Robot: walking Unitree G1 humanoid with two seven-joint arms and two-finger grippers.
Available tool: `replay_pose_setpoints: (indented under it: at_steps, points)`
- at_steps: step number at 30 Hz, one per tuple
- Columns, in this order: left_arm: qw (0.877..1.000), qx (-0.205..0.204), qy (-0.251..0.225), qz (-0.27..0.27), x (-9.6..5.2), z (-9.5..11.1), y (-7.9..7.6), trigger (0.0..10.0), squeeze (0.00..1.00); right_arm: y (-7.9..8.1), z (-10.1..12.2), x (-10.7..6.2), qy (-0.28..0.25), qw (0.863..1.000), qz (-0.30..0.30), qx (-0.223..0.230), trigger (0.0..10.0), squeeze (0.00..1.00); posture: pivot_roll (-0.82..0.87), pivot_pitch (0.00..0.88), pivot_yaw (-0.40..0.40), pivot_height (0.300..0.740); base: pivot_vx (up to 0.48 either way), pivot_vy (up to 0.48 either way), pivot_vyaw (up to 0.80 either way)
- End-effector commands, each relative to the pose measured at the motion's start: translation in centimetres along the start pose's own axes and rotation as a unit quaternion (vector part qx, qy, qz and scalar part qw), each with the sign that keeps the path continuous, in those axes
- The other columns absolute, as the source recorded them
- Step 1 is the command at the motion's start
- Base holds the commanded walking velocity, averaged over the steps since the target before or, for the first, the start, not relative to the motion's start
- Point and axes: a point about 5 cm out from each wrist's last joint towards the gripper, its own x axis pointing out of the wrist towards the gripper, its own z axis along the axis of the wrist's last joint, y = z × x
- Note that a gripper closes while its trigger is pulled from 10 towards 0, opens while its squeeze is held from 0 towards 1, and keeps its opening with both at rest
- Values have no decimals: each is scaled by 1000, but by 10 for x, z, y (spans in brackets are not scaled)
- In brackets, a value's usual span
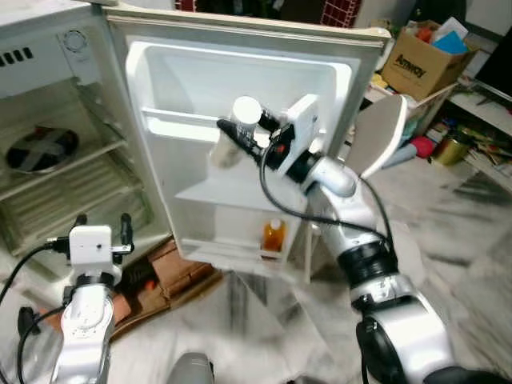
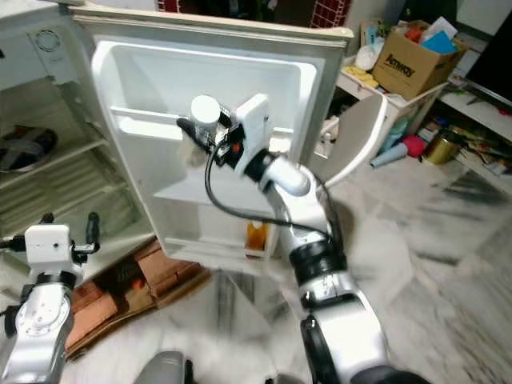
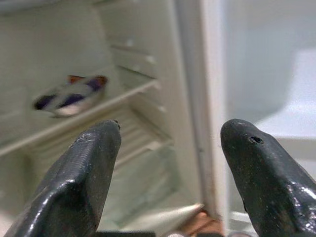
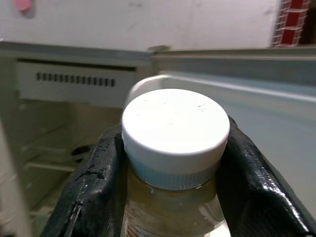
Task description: Restocking fridge
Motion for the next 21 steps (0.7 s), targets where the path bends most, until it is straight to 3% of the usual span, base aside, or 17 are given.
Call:
replay_pose_setpoints:
  at_steps: [1,6,7,11,16,17,21]
  points:
    - [1000,6,3,-2,-1,-1,-2,10000,0,-5,18,7,-35,999,-6,-13,10000,0,198,0,-62,740,0,0,0]
    - [1000,8,1,-3,-2,-1,-4,10000,0,-17,46,21,-85,994,-45,-43,10000,0,197,0,-68,740,0,0,0]
    - [1000,8,2,-3,-2,-2,-5,10000,0,-24,54,26,-97,991,-75,-58,10000,0,197,0,-70,740,0,0,0]
    - [1000,6,1,-4,-3,-2,-9,10000,0,-39,57,30,-86,981,-147,-95,10000,0,200,0,-76,740,0,0,0]
    - [1000,6,2,-4,-4,-2,-11,10000,0,-43,48,31,-46,975,-177,-126,10000,0,205,0,-82,740,0,0,0]
    - [1000,7,3,-4,-5,-3,-11,10000,0,-45,35,31,-7,971,-193,-138,10000,0,207,0,-85,740,0,0,0]
    - [1000,8,5,-2,-6,-4,-11,10000,0,-50,15,25,47,959,-224,-164,10000,0,212,0,-89,740,0,0,0]
